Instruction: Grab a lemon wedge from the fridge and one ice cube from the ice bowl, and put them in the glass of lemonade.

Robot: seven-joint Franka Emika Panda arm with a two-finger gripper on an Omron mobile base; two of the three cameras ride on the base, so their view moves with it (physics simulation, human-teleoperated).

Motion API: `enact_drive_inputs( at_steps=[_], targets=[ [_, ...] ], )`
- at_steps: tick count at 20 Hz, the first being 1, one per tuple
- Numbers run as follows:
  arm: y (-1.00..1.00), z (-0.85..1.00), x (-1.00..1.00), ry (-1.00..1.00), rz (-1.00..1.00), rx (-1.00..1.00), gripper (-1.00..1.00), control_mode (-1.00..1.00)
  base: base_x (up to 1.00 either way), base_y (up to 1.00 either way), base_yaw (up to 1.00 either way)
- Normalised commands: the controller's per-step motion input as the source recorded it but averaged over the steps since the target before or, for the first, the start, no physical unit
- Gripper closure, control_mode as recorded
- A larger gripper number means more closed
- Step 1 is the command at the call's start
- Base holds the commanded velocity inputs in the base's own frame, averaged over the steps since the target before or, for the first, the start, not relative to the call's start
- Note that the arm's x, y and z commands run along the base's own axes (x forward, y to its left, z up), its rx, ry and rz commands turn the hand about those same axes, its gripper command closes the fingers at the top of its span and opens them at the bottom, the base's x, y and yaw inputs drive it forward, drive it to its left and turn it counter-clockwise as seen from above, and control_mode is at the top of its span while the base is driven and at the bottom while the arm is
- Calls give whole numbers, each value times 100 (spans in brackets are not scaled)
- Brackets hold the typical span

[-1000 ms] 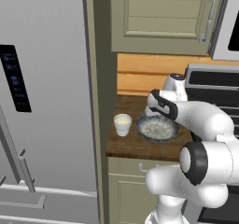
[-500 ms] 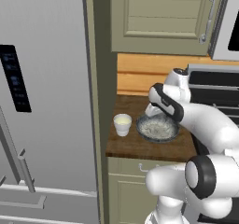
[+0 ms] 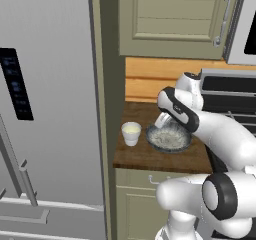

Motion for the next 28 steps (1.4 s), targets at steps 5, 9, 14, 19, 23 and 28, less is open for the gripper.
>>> enact_drive_inputs(
  at_steps=[5, 9, 14, 19, 23, 28],
  targets=[
    [34, 0, 0, -4, 24, 0, 100, -100, 0, 0, 0],
    [35, 0, 5, 0, 20, 0, 100, -100, 0, 0, 0],
    [41, 0, 29, 0, 16, 0, 100, -100, 0, 0, 0],
    [35, -8, 56, 0, 12, 0, 100, -100, 0, 0, 0],
    [30, -26, 61, 0, 10, 0, 100, -100, 0, 0, 0],
    [4, -29, 49, 0, 8, 0, 100, -100, 0, 0, 0]
  ],
)
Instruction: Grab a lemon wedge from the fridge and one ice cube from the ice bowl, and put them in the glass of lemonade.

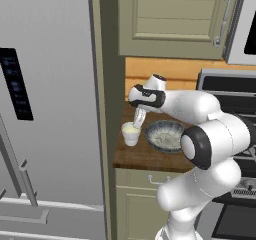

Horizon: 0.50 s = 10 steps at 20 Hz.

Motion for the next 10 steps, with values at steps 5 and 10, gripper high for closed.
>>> enact_drive_inputs(
  at_steps=[5, 10],
  targets=[
    [1, -29, 35, 0, 7, 0, 100, -100, 0, 0, 0],
    [10, -31, 20, 0, 7, 0, 100, -100, 0, 0, 0]
  ],
)
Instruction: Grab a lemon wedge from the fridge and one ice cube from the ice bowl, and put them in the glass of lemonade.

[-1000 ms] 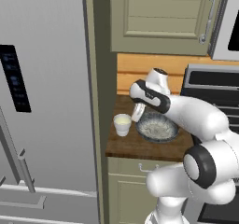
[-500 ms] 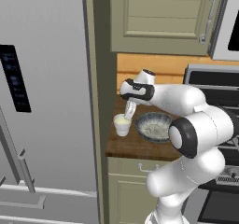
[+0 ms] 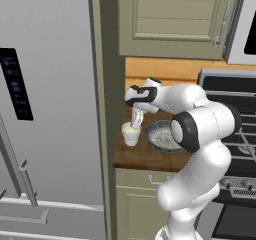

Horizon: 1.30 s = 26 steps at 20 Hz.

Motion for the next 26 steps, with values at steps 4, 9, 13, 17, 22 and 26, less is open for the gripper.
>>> enact_drive_inputs(
  at_steps=[4, 9, 13, 17, 22, 26],
  targets=[
    [13, -27, 17, 0, 6, 0, 100, -100, 0, 0, 0],
    [5, -21, 12, 0, 7, 0, 100, -100, 0, 0, 0],
    [0, -6, 1, -2, 6, 0, 100, -100, 0, 0, 0],
    [0, 24, -20, -11, 3, 0, 100, -100, 0, 0, 0],
    [10, 19, -19, -11, 2, -1, 100, -100, 0, 0, 0],
    [26, -22, 0, -4, 4, -3, 100, -100, 0, 0, 0]
  ],
)
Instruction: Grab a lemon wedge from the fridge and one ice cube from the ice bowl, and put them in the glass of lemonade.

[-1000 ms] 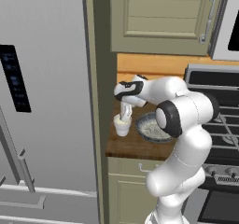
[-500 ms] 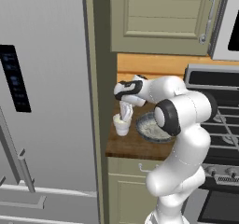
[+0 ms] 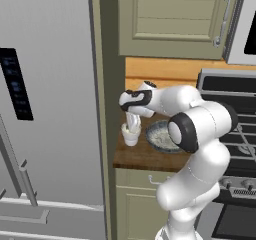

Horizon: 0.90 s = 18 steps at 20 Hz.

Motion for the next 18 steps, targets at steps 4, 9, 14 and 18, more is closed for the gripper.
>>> enact_drive_inputs(
  at_steps=[4, 9, 14, 18],
  targets=[
    [5, -20, 0, -4, 3, -1, 100, -100, 0, 0, 0],
    [-2, -3, 0, -5, 1, 0, 100, -100, 0, 0, 0],
    [-1, 0, 0, -7, 0, 0, -100, -100, 0, 0, 0],
    [-11, 16, 0, -9, 0, 0, -100, -100, 0, 0, 0]
  ],
)
